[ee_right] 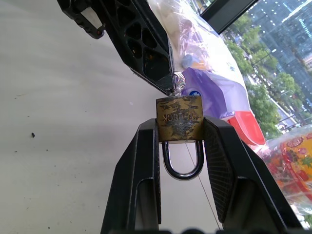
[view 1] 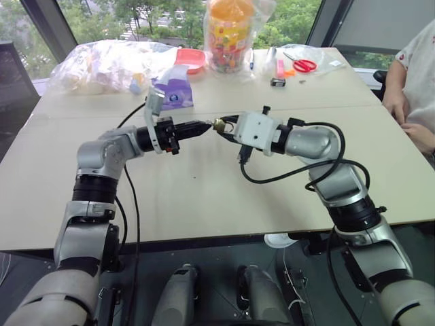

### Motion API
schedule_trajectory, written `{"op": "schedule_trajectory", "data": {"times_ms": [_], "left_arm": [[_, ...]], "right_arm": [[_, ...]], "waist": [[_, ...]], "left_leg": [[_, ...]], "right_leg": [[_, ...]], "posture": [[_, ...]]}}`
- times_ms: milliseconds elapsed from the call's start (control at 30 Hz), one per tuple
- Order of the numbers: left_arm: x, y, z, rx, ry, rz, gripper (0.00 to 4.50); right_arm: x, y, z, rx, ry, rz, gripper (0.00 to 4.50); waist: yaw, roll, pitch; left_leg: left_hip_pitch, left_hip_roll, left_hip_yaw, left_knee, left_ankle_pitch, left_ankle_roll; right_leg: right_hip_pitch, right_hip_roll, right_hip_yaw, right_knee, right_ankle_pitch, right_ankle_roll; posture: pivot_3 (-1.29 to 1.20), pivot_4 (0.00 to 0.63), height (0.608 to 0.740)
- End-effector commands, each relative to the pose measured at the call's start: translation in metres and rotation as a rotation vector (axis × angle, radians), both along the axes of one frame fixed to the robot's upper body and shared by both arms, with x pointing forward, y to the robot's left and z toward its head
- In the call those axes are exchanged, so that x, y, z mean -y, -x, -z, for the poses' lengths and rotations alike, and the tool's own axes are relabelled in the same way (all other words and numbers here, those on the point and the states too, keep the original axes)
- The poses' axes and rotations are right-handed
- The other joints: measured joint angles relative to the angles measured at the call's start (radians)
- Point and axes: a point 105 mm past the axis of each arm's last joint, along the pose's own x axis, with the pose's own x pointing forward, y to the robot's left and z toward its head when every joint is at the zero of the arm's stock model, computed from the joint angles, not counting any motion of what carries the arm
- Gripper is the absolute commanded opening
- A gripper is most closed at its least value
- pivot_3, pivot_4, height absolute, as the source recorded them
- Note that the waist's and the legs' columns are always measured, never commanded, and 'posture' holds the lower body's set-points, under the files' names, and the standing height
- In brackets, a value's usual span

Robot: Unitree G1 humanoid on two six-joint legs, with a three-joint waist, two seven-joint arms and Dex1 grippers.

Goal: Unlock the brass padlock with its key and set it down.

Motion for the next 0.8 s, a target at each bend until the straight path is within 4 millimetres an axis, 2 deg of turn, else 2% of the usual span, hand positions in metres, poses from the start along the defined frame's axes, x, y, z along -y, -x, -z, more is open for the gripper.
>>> {"op": "schedule_trajectory", "data": {"times_ms": [33, 333, 500, 567, 667, 700, 800], "left_arm": [[0.003, -0.002, -0.012, 0.116, -0.058, -0.016, 0.05], [0.02, -0.004, -0.006, 0.607, -0.35, -0.007, 0.05], [0.024, -0.006, -0.013, 0.683, -0.335, -0.012, 0.05], [0.023, -0.006, -0.01, 0.595, -0.322, 0.014, 0.05], [0.012, -0.007, -0.01, 0.293, -0.229, 0.037, 0.05], [0.005, -0.003, -0.013, 0.219, -0.178, 0.062, 0.59], [-0.006, -0.004, -0.017, 0.145, -0.134, 0.043, 1.73]], "right_arm": [[-0.008, 0.012, -0.015, 0.059, -0.01, -0.053, 0.68], [-0.008, 0.014, -0.009, 0.032, 0.006, -0.064, 0.68], [-0.008, 0.014, -0.008, 0.026, 0.009, -0.063, 0.68], [-0.008, 0.013, -0.008, 0.029, 0.011, -0.062, 0.68], [-0.008, 0.012, -0.01, 0.049, 0.013, -0.056, 0.68], [-0.008, 0.012, -0.011, 0.061, 0.015, -0.052, 0.68], [-0.007, 0.011, -0.013, 0.081, 0.017, -0.048, 0.68]], "waist": [[0.0, 0.0, 0.0], [0.001, 0.0, 0.0], [0.002, 0.0, 0.0], [0.002, 0.0, 0.0], [0.001, 0.0, 0.0], [-0.001, 0.0, 0.0], [-0.006, 0.0, 0.0]], "left_leg": [[0.0, 0.0, 0.0, 0.0, 0.0, 0.0], [0.0, 0.0, 0.0, 0.0, 0.0, 0.0], [-0.001, 0.0, 0.0, 0.0, 0.0, 0.0], [-0.001, 0.0, 0.0, 0.0, 0.0, 0.0], [-0.001, 0.0, 0.0, 0.001, 0.0, 0.001], [-0.001, 0.0, 0.0, 0.001, 0.0, 0.001], [-0.001, 0.0, 0.0, 0.001, -0.001, 0.001]], "right_leg": [[0.0, 0.0, 0.0, 0.0, 0.0, 0.0], [0.0, -0.001, 0.0, 0.0, -0.002, -0.003], [-0.001, -0.001, 0.0, 0.0, -0.001, -0.003], [0.0, -0.001, 0.0, 0.0, -0.001, -0.003], [0.0, 0.0, 0.0, 0.0, 0.0, 0.0], [0.0, 0.0, 0.0, 0.0, 0.0, 0.0], [-0.001, 0.001, 0.0, 0.0, 0.0, 0.001]], "posture": [[0.0, 0.15, 0.74], [0.0, 0.15, 0.74], [0.0, 0.15, 0.74], [0.0, 0.15, 0.74], [0.0, 0.15, 0.74], [0.0, 0.15, 0.74], [0.0, 0.15, 0.74]]}}
